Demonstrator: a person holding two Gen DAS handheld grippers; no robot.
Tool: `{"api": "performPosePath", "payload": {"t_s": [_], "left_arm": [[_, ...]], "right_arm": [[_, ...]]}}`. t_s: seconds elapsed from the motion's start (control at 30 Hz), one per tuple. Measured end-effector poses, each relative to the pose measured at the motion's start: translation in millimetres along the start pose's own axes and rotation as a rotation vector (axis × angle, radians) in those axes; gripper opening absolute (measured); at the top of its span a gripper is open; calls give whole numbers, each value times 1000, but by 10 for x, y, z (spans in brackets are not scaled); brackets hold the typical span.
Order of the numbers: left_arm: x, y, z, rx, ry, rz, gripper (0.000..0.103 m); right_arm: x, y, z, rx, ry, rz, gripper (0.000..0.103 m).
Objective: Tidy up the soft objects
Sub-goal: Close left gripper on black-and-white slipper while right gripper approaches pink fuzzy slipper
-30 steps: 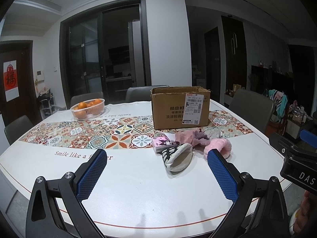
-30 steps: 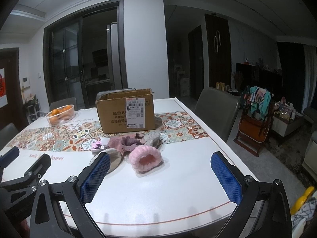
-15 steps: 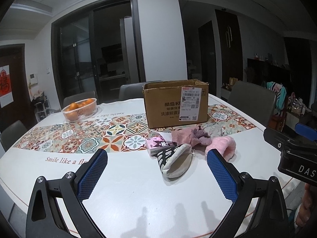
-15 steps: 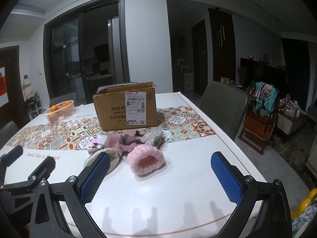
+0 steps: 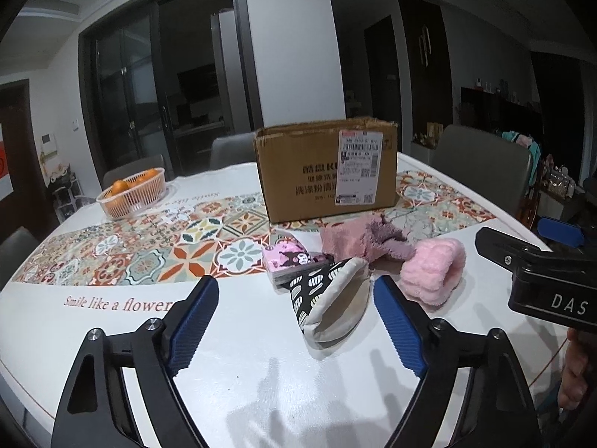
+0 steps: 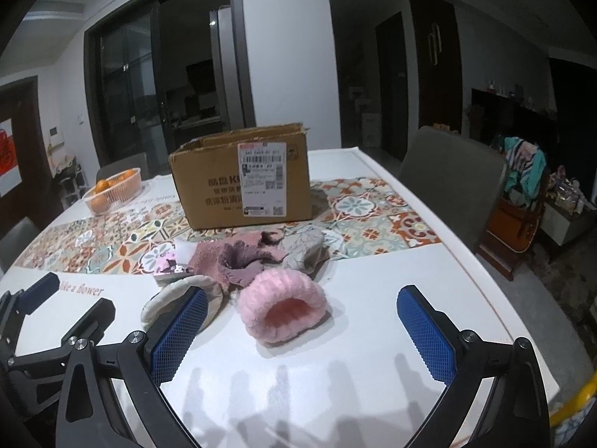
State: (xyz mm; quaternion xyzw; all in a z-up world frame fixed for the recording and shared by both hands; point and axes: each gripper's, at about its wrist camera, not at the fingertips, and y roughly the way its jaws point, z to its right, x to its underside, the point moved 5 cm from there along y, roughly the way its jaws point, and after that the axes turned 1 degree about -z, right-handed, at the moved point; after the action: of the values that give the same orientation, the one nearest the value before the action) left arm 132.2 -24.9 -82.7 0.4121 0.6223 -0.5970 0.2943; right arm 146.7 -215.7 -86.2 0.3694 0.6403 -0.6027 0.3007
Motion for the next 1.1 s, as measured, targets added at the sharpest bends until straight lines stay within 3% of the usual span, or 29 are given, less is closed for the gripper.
{"api": "performPosePath", "payload": {"t_s": [0.5, 0.73, 0.87, 1.03, 1.1], "left_arm": [[156, 578, 107, 42, 2, -141, 68], [200, 779, 104, 54, -12, -203, 56], [229, 831, 116, 72, -16, -222, 42], [244, 852, 123, 84, -20, -228, 27], [239, 846, 118, 86, -23, -224, 24]], "right_arm": [[77, 706, 1, -25, -12, -117, 103], [134, 937, 5, -52, 15, -166, 103], [161, 1051, 2, -66, 29, -190, 102], [181, 1108, 0, -88, 38, -206, 89], [197, 1102, -18, -104, 42, -213, 77]]}}
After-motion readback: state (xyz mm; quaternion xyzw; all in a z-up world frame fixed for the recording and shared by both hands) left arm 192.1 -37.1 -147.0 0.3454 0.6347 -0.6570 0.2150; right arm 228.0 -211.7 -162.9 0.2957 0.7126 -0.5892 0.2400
